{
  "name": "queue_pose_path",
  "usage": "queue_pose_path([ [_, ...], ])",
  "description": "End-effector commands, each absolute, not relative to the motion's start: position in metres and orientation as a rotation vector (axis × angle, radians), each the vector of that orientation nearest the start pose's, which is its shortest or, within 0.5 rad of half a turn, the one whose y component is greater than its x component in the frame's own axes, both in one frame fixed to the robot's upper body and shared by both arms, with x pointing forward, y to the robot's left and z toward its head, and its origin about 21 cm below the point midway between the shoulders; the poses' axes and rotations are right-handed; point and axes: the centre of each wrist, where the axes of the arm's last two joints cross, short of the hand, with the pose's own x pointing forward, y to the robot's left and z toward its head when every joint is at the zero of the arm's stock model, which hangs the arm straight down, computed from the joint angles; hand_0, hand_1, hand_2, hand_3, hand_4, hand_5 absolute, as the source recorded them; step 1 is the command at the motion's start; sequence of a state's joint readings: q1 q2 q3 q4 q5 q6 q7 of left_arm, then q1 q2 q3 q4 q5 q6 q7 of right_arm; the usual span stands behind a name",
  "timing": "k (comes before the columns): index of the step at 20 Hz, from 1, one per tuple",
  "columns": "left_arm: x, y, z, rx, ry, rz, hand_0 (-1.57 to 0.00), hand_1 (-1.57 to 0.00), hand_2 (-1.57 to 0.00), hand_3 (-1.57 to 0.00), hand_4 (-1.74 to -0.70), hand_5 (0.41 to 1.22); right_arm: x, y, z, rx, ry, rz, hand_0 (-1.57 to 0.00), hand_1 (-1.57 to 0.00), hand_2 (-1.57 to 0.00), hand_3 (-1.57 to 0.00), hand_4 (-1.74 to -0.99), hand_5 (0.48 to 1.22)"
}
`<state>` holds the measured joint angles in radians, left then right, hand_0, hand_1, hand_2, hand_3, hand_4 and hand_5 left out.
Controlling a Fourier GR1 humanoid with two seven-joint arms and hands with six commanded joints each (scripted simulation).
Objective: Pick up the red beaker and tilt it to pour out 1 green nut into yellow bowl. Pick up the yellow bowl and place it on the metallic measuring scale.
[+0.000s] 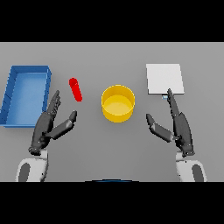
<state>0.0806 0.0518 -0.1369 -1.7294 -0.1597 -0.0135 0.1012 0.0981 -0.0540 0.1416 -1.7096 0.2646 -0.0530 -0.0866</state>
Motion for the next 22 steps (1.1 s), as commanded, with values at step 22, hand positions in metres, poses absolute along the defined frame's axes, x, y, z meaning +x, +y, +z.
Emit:
queue_pose_path([
  [22,0.351,0.19,-0.012,0.1,-1.496,-0.336,0.0,0.0,0.0,0.0,-1.2,0.671,0.223,-0.218,0.015,-0.125,-1.708,0.255,0.0,0.0,0.0,0.0,-1.238,0.638],
])
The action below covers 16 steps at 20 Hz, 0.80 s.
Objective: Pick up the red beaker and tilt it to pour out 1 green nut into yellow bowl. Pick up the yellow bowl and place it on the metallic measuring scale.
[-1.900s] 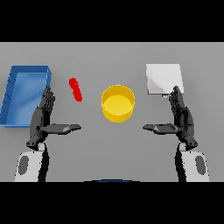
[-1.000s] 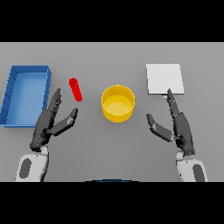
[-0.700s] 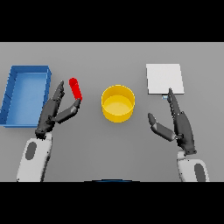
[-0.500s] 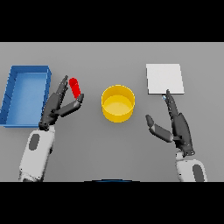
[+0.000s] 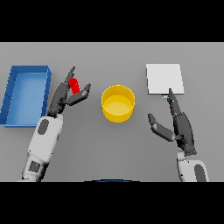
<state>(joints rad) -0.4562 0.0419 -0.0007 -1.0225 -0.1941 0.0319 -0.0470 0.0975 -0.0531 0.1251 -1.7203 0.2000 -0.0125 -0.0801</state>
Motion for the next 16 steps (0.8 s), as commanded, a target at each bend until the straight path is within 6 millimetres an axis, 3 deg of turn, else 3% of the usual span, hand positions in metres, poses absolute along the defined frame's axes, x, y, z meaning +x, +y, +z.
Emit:
queue_pose_path([
  [1,0.353,0.193,-0.014,0.112,-1.491,-0.33,0.0,0.0,0.0,0.0,-1.21,0.673,0.222,-0.218,0.013,-0.127,-1.703,0.256,0.0,0.0,0.0,0.0,-1.24,0.639],
  [8,0.364,0.187,-0.03,0.035,-1.551,-0.225,0.0,-0.01,-0.05,-0.04,-1.33,0.738,0.219,-0.223,0.015,-0.129,-1.708,0.241,0.0,0.0,0.0,0.0,-1.244,0.644],
  [10,0.365,0.183,-0.032,0.033,-1.561,-0.192,-0.21,-0.23,-0.29,-0.25,-1.4,0.787,0.217,-0.221,0.013,-0.131,-1.701,0.246,0.0,0.0,0.0,0.0,-1.24,0.645],
  [12,0.369,0.177,-0.033,0.085,-1.55,-0.18,-0.55,-0.59,-0.66,-0.73,-1.47,0.943,0.219,-0.222,0.013,-0.143,-1.703,0.246,0.0,0.0,0.0,0.0,-1.237,0.648],
  [13,0.371,0.175,-0.032,0.117,-1.545,-0.201,-0.76,-0.78,-0.84,-0.88,-1.52,0.999,0.218,-0.224,0.015,-0.139,-1.705,0.241,0.0,0.0,0.0,0.0,-1.239,0.648],
  [16,0.373,0.164,-0.031,0.146,-1.58,-0.261,-1.15,-1.17,-1.2,-1.11,-1.62,1.107,0.22,-0.222,0.016,-0.141,-1.704,0.244,0.0,0.0,0.0,0.0,-1.241,0.65],
])
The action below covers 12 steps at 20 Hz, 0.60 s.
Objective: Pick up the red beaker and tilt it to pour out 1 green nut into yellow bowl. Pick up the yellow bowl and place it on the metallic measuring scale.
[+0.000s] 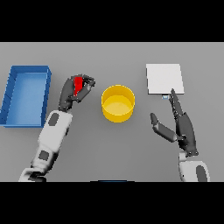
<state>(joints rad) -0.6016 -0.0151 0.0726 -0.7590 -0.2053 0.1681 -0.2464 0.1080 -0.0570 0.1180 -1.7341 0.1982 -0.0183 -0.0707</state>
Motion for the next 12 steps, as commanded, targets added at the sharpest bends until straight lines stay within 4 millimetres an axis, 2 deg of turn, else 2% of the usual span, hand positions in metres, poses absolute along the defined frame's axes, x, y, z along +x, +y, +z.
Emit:
queue_pose_path([
  [1,0.372,0.167,-0.031,0.138,-1.579,-0.259,-1.24,-1.25,-1.27,-1.15,-1.64,1.13,0.22,-0.219,0.016,-0.137,-1.71,0.241,0.0,0.0,0.0,0.0,-1.242,0.65],
  [4,0.371,0.168,-0.033,0.136,-1.584,-0.262,-1.4,-1.41,-1.42,-1.36,-1.54,1.174,0.22,-0.219,0.015,-0.108,-1.716,0.231,0.0,0.0,0.0,0.0,-1.255,0.644],
  [7,0.375,0.168,-0.023,0.029,-1.61,-0.19,-1.48,-1.49,-1.49,-1.46,-1.64,1.157,0.22,-0.219,0.013,-0.119,-1.71,0.243,0.0,0.0,0.0,0.0,-1.248,0.645],
  [9,0.377,0.175,-0.013,-0.003,-1.644,-0.146,-1.51,-1.52,-1.52,-1.5,-1.68,1.144,0.219,-0.221,0.013,-0.135,-1.715,0.25,0.0,0.0,0.0,0.0,-1.238,0.643],
  [12,0.383,0.176,0.006,-0.01,-1.664,-0.167,-1.54,-1.54,-1.55,-1.54,-1.71,1.132,0.219,-0.219,0.014,-0.14,-1.719,0.251,0.0,0.0,0.0,0.0,-1.228,0.645],
])
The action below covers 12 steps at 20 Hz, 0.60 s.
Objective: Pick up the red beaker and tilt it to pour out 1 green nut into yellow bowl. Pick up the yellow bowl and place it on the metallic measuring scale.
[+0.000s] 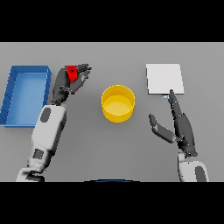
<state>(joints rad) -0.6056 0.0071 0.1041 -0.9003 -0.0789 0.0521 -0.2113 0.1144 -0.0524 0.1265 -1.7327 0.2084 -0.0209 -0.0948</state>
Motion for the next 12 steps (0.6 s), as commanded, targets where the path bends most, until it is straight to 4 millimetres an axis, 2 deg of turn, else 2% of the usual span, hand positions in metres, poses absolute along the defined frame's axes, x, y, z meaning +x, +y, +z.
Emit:
queue_pose_path([
  [1,0.383,0.177,0.013,-0.011,-1.678,-0.2,-1.55,-1.55,-1.55,-1.54,-1.71,1.132,0.219,-0.221,0.011,-0.139,-1.708,0.251,0.0,0.0,0.0,0.0,-1.227,0.647],
  [3,0.389,0.18,0.022,0.016,-1.682,-0.258,-1.56,-1.56,-1.56,-1.55,-1.72,1.13,0.219,-0.22,0.013,-0.15,-1.74,0.268,0.0,0.0,0.0,0.0,-1.219,0.653],
  [8,0.384,0.191,0.031,0.06,-1.702,-0.359,-1.56,-1.56,-1.56,-1.55,-1.72,1.139,0.217,-0.225,0.012,-0.174,-1.747,0.288,0.0,0.0,0.0,0.0,-1.219,0.661],
  [12,0.381,0.19,0.048,0.18,-1.682,-0.6,-1.56,-1.57,-1.57,-1.56,-1.73,1.124,0.217,-0.222,0.014,-0.194,-1.72,0.29,0.0,0.0,0.0,0.0,-1.199,0.658],
])
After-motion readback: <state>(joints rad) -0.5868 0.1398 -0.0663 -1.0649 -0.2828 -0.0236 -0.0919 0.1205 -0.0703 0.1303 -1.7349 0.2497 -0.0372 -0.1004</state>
